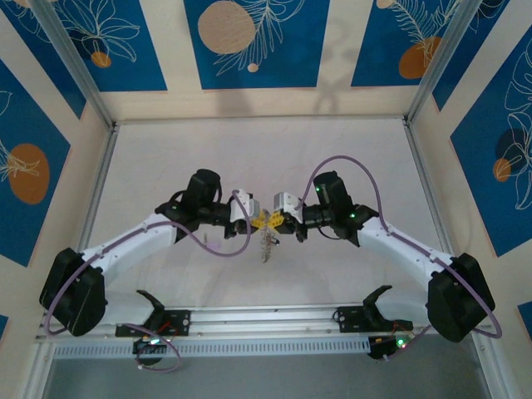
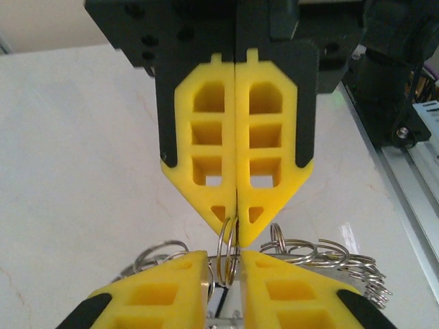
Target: Put the keys on the keyring
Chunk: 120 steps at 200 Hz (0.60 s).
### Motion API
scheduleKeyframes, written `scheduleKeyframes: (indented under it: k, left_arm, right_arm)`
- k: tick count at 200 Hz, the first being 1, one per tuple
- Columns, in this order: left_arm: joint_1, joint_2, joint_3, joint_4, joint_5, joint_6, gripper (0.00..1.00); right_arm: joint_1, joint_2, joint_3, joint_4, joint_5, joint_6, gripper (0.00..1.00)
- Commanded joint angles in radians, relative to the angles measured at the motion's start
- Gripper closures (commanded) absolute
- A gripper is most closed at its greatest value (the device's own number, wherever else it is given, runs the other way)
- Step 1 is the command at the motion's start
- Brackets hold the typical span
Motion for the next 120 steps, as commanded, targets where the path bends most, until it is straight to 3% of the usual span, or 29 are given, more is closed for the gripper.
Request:
scheduleKeyframes:
  k: [1,74,120]
  left_arm:
    - [-0.013,0.036,0.053,-0.139,-0.015,0.098,0.81]
    - [-0.025,0.049,0.076,-0.123,-0.008,0.104,0.81]
    - [-0.03,0.05,0.074,-0.137,-0.015,0.114,0.85]
  right_arm:
    - [0.019,0.014,0.041,-0.092,0.044,-0.057,1.0]
    - [0.045,0.022,0.07,-0.155,0.094,-0.099,1.0]
    - [0.049,0.008,0.063,-0.134,0.061,-0.09,1.0]
